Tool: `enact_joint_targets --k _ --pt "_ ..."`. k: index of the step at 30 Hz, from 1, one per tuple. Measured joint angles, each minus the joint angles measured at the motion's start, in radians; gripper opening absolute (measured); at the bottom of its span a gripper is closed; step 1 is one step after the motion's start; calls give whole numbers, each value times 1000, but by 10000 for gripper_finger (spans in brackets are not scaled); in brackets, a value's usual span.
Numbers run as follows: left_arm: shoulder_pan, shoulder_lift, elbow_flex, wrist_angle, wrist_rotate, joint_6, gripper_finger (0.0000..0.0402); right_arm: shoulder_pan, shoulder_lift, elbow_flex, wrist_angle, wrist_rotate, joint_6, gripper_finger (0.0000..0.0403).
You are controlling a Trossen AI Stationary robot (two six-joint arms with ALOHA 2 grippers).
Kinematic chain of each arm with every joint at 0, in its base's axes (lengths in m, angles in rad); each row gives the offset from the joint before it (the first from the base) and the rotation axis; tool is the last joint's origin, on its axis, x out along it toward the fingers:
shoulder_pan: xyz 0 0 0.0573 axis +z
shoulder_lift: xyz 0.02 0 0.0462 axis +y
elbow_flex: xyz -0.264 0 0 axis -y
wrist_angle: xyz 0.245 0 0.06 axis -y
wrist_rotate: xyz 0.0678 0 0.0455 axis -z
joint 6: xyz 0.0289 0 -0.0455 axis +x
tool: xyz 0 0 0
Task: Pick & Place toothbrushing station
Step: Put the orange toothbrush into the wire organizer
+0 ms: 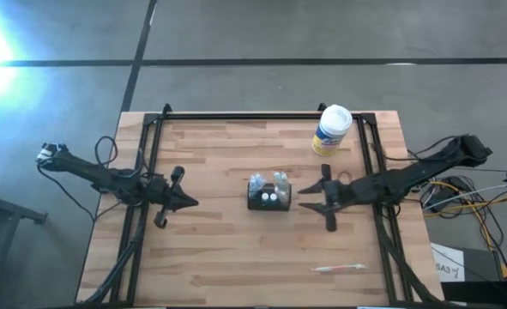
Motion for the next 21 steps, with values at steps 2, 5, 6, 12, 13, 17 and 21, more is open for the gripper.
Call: enact_joint_targets --k 2,5,6,12,13,17,21 --pt "0 -21 0 -21 -12 44 4 13 -71 -37 23 3 -5 144" --pt "0 -57 0 -46 -37 86 5 30 -181 -101 33 1 -10 110" --pt "0 -70 0 -55 -45 97 4 32 -217 -122 37 -1 -10 96" --pt "1 -142 2 -117 -134 206 2 31 -385 -279 137 -22 -40 16" --pt "5 -150 8 -144 -155 210 2 31 -405 -306 187 -59 -64 14" --pt "19 -170 46 -245 -136 223 2 31 -458 -401 342 -173 -115 12" --pt "21 -190 54 -246 -78 285 1 30 -482 -440 353 -172 -117 12"
